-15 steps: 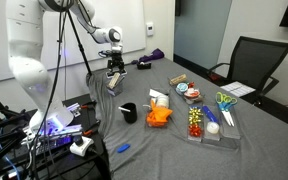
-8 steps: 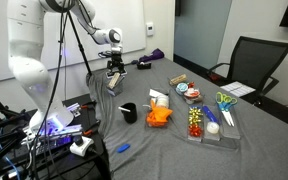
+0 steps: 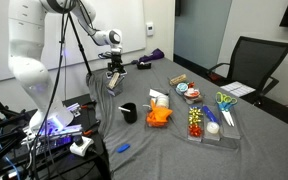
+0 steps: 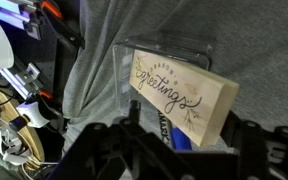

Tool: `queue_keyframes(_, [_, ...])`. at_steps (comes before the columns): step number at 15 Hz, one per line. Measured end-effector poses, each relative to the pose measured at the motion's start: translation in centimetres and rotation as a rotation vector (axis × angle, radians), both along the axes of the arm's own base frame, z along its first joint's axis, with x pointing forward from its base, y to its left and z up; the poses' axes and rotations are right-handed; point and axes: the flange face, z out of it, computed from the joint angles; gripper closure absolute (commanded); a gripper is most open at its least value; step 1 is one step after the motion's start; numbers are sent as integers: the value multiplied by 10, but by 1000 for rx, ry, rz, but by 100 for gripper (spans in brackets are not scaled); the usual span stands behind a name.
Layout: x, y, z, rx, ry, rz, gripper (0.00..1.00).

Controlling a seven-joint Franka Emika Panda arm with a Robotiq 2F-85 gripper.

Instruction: Remove the wooden object from the clear bowl and place it on the table upright

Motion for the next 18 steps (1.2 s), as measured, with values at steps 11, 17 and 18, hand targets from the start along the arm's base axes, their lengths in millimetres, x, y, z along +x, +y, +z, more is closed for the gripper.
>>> queue_keyframes(11, [2,-2,8,-33,25,-8,94])
queue_keyframes(17, [3,-2,12,-22,60,27,93])
queue_keyframes(18, [4,-1,13,-13,71,40,93])
